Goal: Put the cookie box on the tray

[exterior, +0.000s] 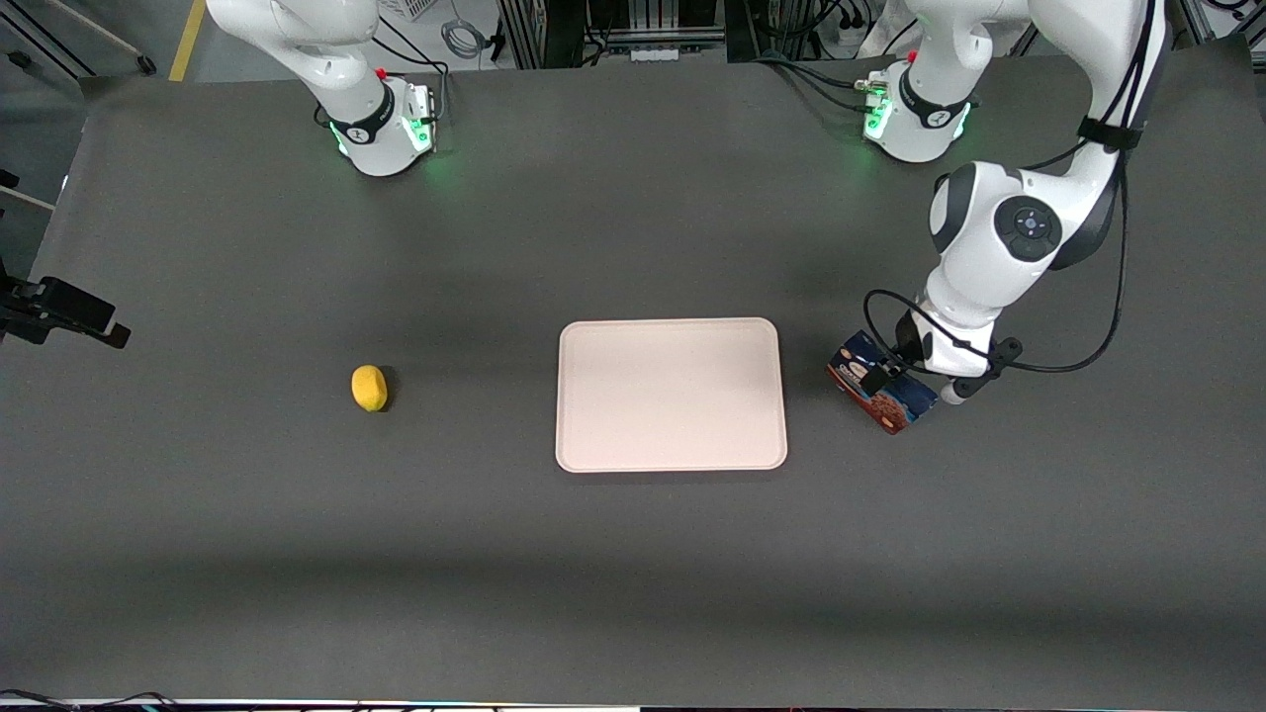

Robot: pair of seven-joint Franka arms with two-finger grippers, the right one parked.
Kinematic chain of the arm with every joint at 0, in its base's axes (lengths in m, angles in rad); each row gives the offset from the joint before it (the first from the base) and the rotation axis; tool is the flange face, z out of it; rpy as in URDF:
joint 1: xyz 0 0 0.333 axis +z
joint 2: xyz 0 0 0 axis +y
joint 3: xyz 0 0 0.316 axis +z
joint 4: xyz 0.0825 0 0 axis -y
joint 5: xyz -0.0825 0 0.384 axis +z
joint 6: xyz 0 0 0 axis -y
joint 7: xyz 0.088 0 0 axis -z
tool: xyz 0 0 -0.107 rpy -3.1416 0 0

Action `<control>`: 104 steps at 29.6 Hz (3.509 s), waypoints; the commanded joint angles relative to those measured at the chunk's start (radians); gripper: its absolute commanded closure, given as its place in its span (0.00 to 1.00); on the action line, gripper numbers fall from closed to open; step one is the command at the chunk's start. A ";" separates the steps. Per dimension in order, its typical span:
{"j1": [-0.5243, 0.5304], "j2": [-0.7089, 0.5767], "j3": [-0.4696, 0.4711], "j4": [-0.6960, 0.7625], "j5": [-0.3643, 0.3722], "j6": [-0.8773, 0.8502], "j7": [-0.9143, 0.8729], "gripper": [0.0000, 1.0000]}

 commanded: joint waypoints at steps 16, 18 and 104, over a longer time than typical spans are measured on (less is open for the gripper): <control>-0.048 0.174 -0.243 -0.071 0.103 0.289 -0.163 0.96; -0.048 0.192 -0.249 -0.098 0.128 0.332 -0.183 0.97; -0.031 0.013 -0.102 -0.138 0.018 0.239 0.083 0.00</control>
